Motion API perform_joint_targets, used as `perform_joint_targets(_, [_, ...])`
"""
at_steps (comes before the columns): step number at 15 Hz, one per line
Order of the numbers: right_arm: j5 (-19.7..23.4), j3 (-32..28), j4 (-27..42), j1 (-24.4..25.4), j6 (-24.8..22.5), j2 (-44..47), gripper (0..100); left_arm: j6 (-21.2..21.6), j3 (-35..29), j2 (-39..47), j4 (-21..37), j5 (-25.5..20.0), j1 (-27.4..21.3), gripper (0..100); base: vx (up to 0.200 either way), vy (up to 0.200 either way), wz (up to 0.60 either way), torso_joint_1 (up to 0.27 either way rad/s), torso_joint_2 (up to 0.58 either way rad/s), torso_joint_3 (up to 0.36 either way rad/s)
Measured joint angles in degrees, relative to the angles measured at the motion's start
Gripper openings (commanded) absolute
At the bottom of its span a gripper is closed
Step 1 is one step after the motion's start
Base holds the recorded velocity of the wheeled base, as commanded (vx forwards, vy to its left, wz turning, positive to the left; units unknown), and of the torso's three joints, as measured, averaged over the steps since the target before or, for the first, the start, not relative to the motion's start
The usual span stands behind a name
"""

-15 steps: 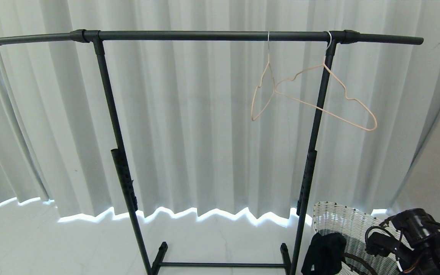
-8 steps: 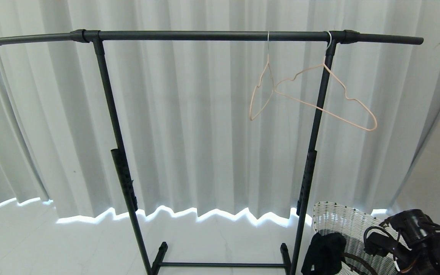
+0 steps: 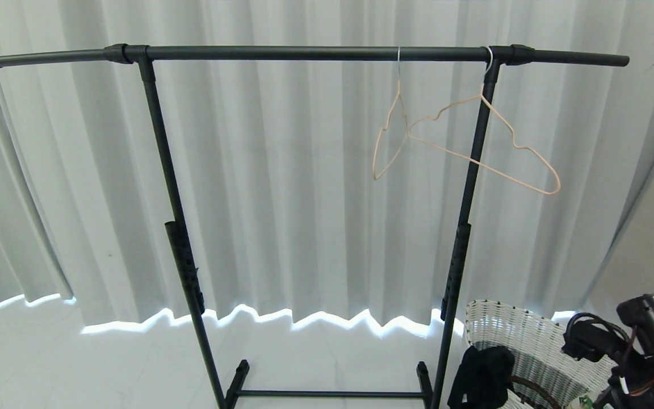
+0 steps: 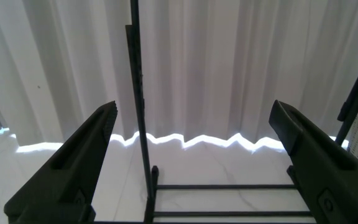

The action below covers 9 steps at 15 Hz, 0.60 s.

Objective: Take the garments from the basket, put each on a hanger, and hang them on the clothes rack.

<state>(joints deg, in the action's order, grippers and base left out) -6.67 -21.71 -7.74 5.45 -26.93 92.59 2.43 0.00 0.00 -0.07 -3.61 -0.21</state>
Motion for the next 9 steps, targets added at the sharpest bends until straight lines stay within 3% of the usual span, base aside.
perform_joint_targets(3, [0.4, -4.3, 11.4, 0.2, 0.2, -14.1, 0, -0.2, 0.0, 0.0, 0.0, 0.0, -0.1, 100, -0.2, 0.0, 0.0, 0.004, 0.0, 0.001])
perform_joint_targets(6, [0.6, -13.0, 23.9, 0.4, 0.2, -24.7, 0, -0.2, 0.0, 0.0, 0.0, 0.0, -0.1, 100, -0.2, 0.0, 0.0, -0.001, 0.0, 0.002])
perform_joint_targets(9, [0.6, -17.5, 26.8, 1.4, 0.2, -29.9, 0, -0.2, 0.0, 0.0, 0.0, 0.0, -0.1, 100, -0.2, 0.0, 0.0, 0.004, 0.0, 0.001])
